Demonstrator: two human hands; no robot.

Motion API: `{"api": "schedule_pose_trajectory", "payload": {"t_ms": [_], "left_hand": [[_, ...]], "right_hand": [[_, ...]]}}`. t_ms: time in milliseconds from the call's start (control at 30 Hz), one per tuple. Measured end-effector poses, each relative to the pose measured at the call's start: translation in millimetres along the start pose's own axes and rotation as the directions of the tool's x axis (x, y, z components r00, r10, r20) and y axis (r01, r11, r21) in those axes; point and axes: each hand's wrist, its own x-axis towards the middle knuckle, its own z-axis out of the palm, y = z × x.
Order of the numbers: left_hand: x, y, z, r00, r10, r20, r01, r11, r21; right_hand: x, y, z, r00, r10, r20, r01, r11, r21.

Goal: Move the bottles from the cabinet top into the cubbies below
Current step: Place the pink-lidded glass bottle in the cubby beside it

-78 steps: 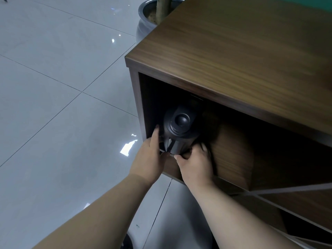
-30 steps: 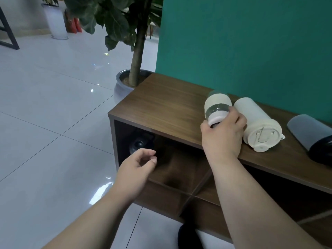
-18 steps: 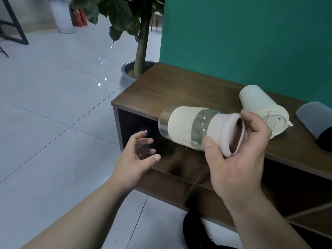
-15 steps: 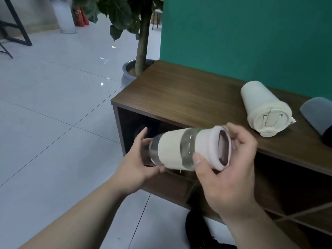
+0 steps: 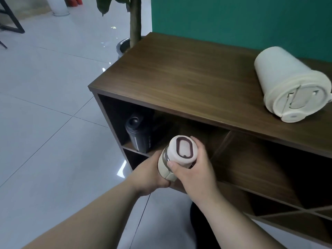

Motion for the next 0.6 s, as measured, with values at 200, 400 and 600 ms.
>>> {"api": "schedule_pose_trajectory", "payload": {"t_ms": [200,400,600], "left_hand": [[39.4,-2.5,23.1,0.998,-0.002,-0.061,-0.003,0.998,-0.069],[63.5,-0.8,37.0,0.999,-0.009,-0.032,0.007,0.999,-0.049],[94.9,-25.9,50.6,0.995,-0.066,-0.071,0.069,0.997,0.039]], "right_hand": [[29.3,10.0,7.0,0.997,0.051,-0.051,-0.050,0.998,0.034],[47.2,24.4,15.8,0.990,0.091,-0.106,-0.091,0.996,0.001],[65.3,28.2,17.3,0.984,0.117,-0.137,-0.114,0.993,0.026]]}}
